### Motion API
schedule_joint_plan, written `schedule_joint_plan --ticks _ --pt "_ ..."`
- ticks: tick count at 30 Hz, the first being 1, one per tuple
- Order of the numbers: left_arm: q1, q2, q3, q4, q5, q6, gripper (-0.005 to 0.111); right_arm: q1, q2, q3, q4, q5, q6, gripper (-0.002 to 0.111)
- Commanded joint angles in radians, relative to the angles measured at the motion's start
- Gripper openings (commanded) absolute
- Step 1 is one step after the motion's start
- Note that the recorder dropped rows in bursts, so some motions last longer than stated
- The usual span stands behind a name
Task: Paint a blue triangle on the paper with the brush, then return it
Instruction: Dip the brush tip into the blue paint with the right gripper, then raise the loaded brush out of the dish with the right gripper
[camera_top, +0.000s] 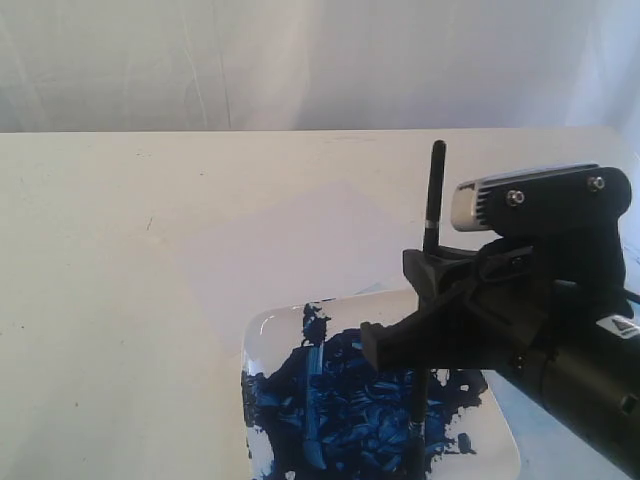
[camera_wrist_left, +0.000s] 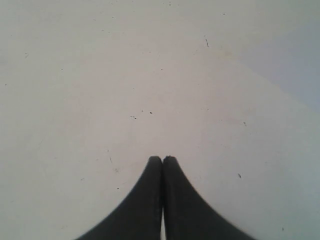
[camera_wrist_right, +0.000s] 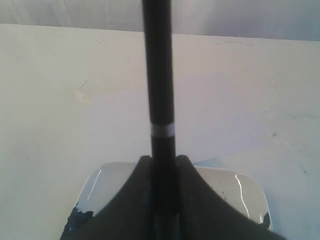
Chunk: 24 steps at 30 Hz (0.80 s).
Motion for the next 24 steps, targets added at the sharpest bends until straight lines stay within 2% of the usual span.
schedule_joint_plan --ticks 1,8,16,21,23,24 --pt "-0.004 -0.004 0.004 -0.002 0.004 -0.001 0.0 0.007 -0.023 -0.033 -0.074 -0.052 0.002 0.0" --pt "-0.004 -0.004 0.004 -0.002 0.004 -0.001 0.0 0.007 -0.097 -0.155 -0.114 -0.09 -0.101 0.0" --pt "-0.004 -0.004 0.004 -0.002 0.004 -0.001 0.0 0.007 -0.149 -0.185 -0.147 -0.222 -0.118 0.0" --pt "-0.004 -0.004 0.004 -0.002 0.004 -0.001 0.0 0.001 -0.162 -0.211 -0.141 -0.204 -0.118 0.0" --pt "-0.004 -0.004 0.004 -0.002 0.004 -0.001 0.0 -0.026 -0.162 -0.242 -0.15 -0.153 -0.14 0.0" --pt "-0.004 -0.004 0.004 -0.002 0.004 -0.001 0.0 -0.073 -0.162 -0.276 -0.152 -0.08 -0.169 0.0"
